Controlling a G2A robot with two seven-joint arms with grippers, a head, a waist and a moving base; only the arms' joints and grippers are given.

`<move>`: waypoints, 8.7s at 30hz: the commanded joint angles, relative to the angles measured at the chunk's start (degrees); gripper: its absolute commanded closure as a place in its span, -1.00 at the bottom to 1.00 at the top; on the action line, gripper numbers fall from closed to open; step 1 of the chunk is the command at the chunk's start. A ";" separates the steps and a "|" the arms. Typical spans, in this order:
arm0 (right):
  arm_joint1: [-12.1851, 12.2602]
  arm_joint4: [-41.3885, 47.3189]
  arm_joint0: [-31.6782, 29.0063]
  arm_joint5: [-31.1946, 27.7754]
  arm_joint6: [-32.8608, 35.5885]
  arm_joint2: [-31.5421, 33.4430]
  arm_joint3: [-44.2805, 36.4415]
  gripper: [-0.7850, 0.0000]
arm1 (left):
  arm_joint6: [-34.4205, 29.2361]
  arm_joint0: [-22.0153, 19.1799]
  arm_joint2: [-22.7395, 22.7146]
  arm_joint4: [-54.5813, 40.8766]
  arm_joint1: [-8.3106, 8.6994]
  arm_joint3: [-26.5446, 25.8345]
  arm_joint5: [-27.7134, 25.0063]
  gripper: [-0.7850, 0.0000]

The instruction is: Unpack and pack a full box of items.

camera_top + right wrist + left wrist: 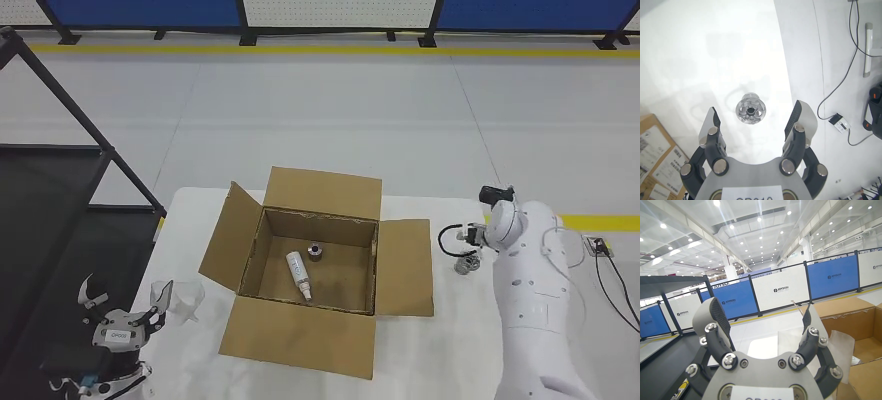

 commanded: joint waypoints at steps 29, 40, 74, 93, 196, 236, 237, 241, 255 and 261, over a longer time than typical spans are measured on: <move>-6.78 22.95 -14.04 2.02 -3.77 -46.61 -26.35 -1.00 | 4.81 5.27 -2.20 -3.10 -0.37 -0.94 1.59 -1.00; -11.93 30.20 -1.73 10.03 -12.47 -55.27 0.55 -1.00 | 5.42 6.17 -2.82 -3.78 -0.48 -1.07 0.97 -1.00; -20.58 44.58 8.08 20.82 -35.32 -57.16 30.90 -1.00 | 5.91 5.34 -3.14 -4.15 -0.71 0.41 0.40 -1.00; -24.04 52.19 10.99 18.82 -47.22 -54.55 43.02 0.09 | 5.53 5.22 -3.27 -3.91 -0.84 0.37 0.60 -1.00; -8.11 26.90 -28.88 -1.11 -44.57 -39.25 -26.92 1.00 | 1.82 0.35 -2.71 -2.22 -0.63 1.76 -1.30 -1.00; -3.15 22.96 -61.11 -5.50 -56.35 -11.83 -64.90 1.00 | -1.90 -0.40 -0.19 2.61 -0.20 -1.59 -3.96 -1.00; -2.99 22.38 -61.69 -5.16 -55.76 -10.54 -63.94 1.00 | -2.28 -0.78 0.26 3.00 -0.20 -1.73 -3.97 -1.00; -2.25 18.76 -60.64 -6.48 -52.51 -7.93 -58.32 1.00 | -3.51 -2.21 1.96 4.04 -0.23 -1.87 -3.53 -1.00; 0.11 11.26 -45.38 -8.75 -40.37 -4.85 -34.13 1.00 | -4.12 -4.47 4.04 4.82 -0.24 0.42 -1.28 -1.00; 0.79 9.19 -45.16 -10.00 -38.53 -5.04 -32.67 1.00 | -3.97 -4.65 3.79 4.61 -0.14 0.80 -1.33 -1.00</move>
